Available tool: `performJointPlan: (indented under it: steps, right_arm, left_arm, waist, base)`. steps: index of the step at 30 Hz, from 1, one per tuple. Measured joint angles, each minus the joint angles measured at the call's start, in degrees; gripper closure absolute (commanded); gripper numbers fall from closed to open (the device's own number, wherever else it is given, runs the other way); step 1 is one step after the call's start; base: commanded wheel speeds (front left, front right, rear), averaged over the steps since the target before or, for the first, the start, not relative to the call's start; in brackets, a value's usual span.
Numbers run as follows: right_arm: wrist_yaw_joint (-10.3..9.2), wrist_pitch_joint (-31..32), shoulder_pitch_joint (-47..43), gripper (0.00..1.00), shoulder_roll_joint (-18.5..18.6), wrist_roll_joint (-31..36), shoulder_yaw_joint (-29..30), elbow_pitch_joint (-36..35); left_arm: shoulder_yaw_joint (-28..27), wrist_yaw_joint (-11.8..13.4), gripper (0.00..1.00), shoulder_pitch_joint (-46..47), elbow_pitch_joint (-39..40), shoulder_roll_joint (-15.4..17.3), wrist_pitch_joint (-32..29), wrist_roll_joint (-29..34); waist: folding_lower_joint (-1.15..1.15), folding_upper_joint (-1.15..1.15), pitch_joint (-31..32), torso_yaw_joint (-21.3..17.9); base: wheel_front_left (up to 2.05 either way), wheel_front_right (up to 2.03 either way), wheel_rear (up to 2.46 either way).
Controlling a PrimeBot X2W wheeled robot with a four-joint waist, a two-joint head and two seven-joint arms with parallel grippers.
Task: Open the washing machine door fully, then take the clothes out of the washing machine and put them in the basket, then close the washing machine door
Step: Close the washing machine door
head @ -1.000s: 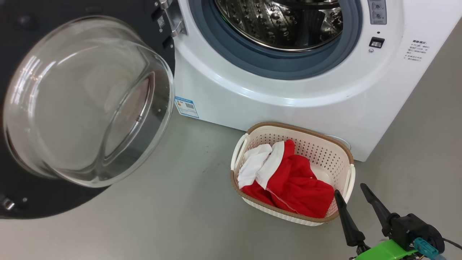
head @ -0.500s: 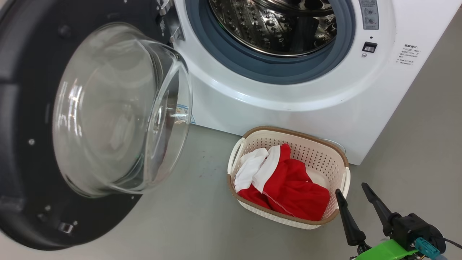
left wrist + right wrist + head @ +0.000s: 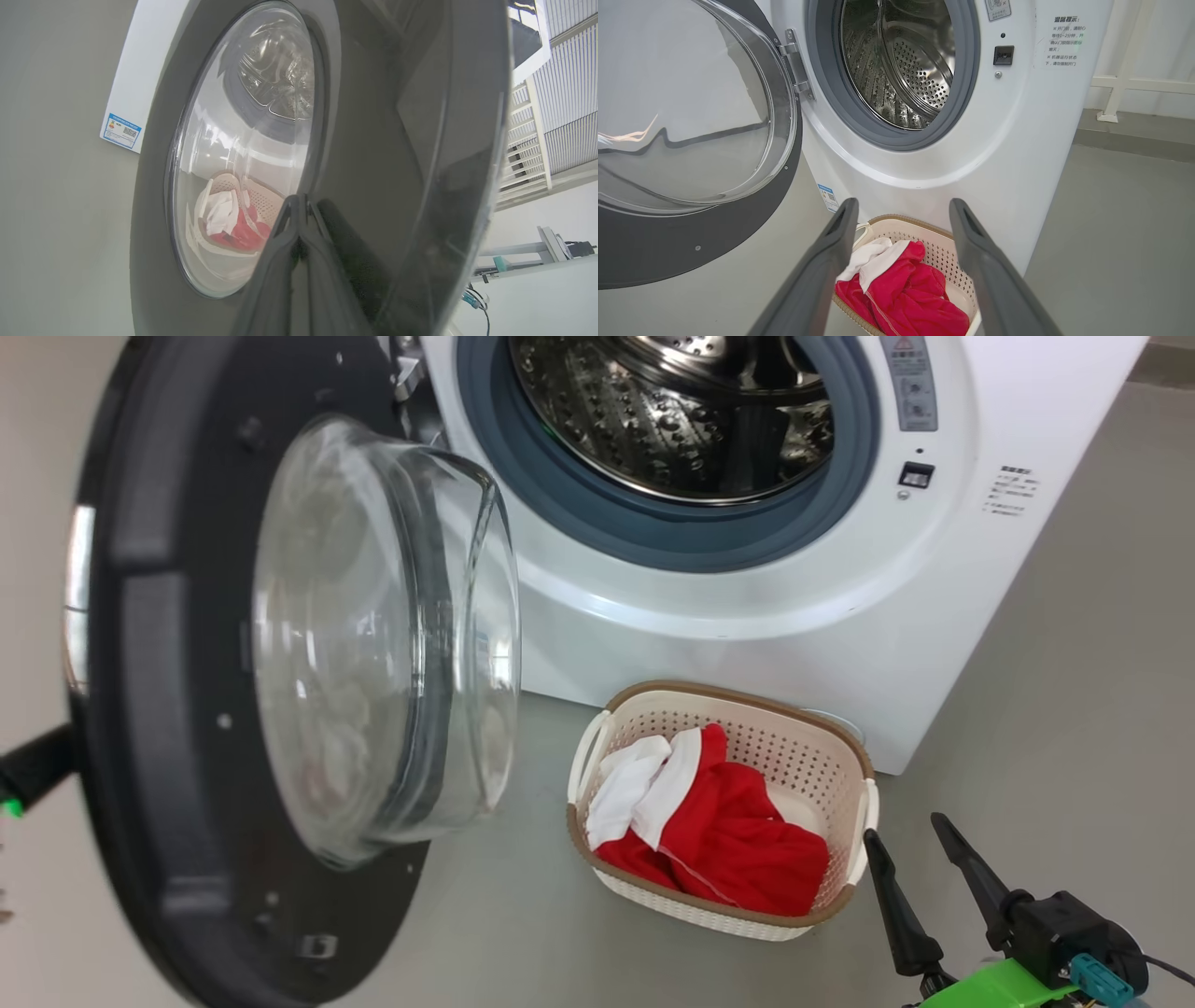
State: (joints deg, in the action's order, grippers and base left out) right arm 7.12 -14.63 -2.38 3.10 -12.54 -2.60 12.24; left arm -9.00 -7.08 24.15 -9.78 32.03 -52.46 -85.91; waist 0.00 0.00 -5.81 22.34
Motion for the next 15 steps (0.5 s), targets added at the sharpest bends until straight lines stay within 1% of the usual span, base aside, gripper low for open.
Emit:
performJointPlan:
  steps: [4, 8, 15]
  right_arm:
    - [0.00, 0.0, -0.2, 0.00, -0.1, 0.0, -0.1, 0.0]
    - [0.00, 0.0, -1.2, 0.00, -0.1, 0.0, -0.1, -0.1]
    - [0.00, 0.0, -1.2, 0.00, -0.2, 0.0, -0.1, -0.2]
  left_arm:
    - [1.8, 0.0, 1.00, -0.6, 2.4, -0.8, 0.0, -0.5]
    - [3.6, 0.0, 1.00, -0.6, 4.8, -2.2, 0.2, -0.5]
    - [6.6, 0.0, 1.00, -0.3, 8.3, -5.2, 3.4, -0.3]
  waist:
    - [0.00, 0.00, 0.3, -1.0]
    - [0.00, 0.00, 0.5, -2.1]
    - [0.00, 0.00, 0.3, -3.9]
  base:
    - [0.00, 0.00, 0.00]
    - [0.00, 0.00, 0.00]
    - [0.00, 0.00, 0.00]
